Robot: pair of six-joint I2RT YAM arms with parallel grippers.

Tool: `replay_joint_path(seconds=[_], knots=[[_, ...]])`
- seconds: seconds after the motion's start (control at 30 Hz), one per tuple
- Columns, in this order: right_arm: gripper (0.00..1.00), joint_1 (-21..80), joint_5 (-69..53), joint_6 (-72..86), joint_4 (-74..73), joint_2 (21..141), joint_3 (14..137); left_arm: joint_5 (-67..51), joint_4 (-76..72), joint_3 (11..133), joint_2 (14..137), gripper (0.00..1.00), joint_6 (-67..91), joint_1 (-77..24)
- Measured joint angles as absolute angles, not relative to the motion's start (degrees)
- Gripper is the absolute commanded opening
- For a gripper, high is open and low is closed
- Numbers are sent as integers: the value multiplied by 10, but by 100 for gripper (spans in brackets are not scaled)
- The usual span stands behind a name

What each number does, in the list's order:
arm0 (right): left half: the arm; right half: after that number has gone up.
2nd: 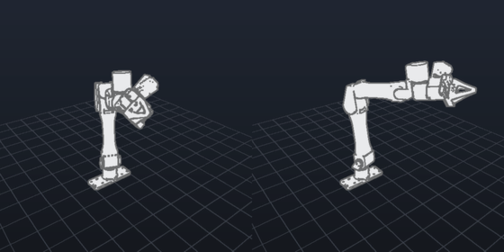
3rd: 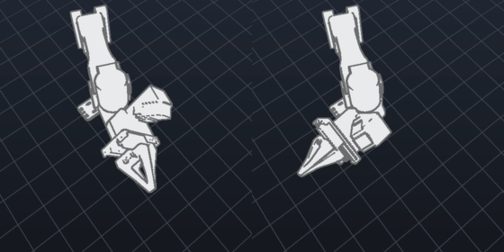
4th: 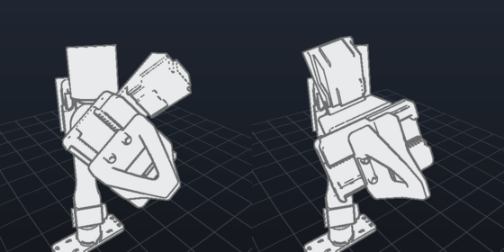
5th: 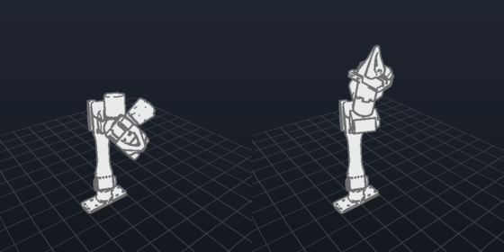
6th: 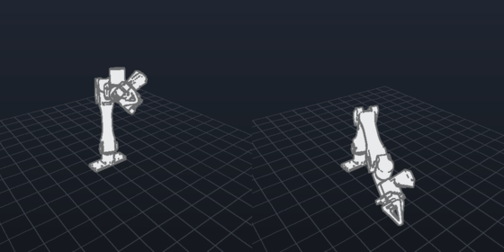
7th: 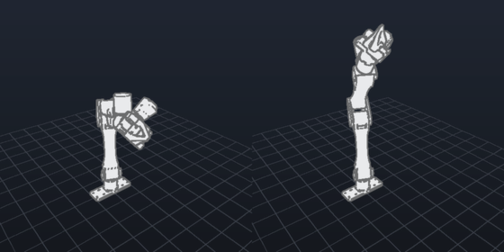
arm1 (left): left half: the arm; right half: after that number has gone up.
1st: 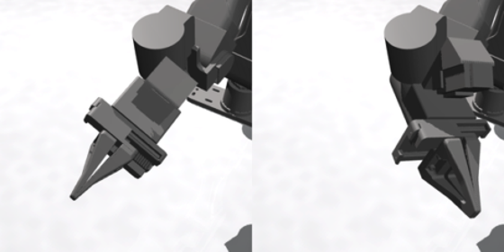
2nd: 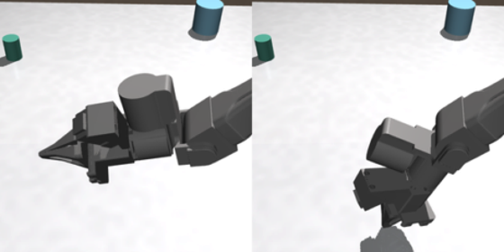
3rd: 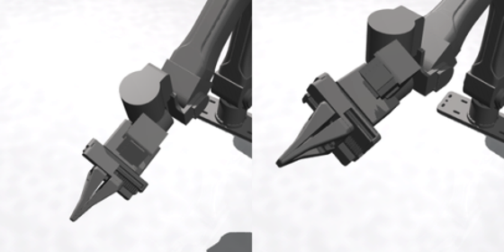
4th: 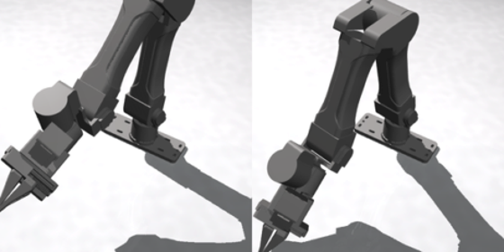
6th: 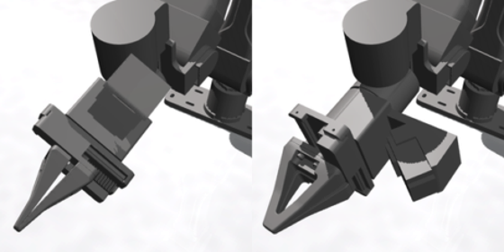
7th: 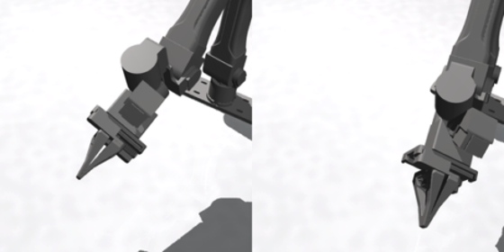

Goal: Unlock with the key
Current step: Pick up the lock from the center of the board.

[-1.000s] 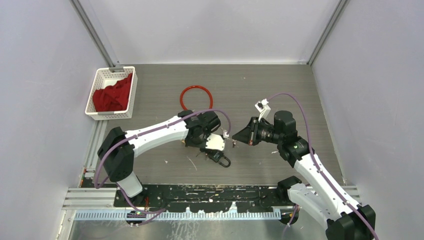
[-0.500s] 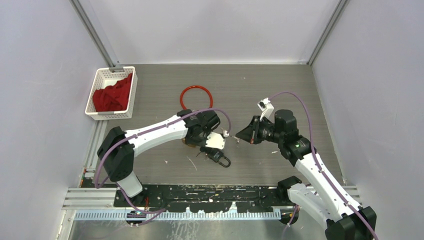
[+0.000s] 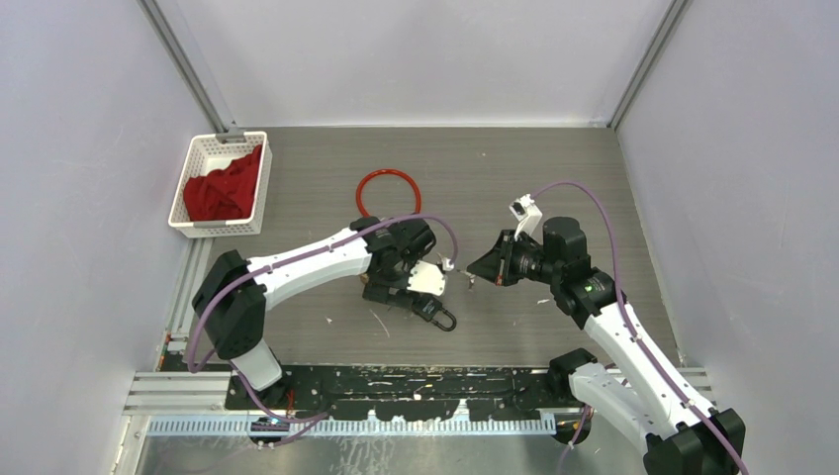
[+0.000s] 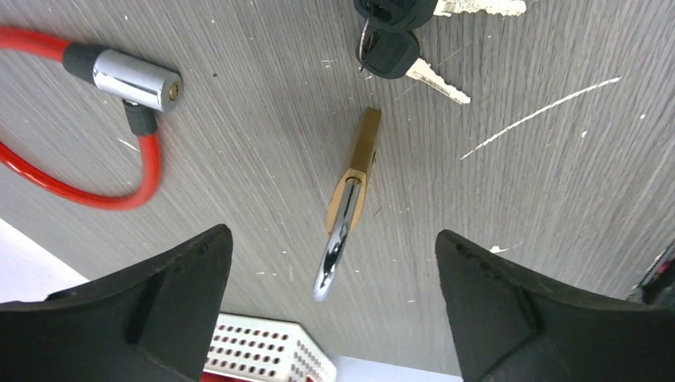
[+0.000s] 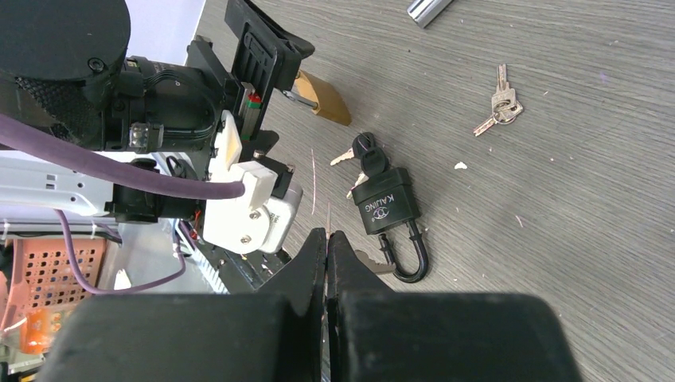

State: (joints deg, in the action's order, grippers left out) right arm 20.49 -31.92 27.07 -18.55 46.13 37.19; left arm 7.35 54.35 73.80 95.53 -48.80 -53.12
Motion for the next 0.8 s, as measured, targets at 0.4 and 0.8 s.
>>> replay_joint_path(seconds=[0.4,0.8], knots=[[1,205,-319,270,-190,461,375,62,526,707,965,90,-528,-528],[1,204,-308,262,-206,447,384,55,499,708,1041,56,-557,-502]])
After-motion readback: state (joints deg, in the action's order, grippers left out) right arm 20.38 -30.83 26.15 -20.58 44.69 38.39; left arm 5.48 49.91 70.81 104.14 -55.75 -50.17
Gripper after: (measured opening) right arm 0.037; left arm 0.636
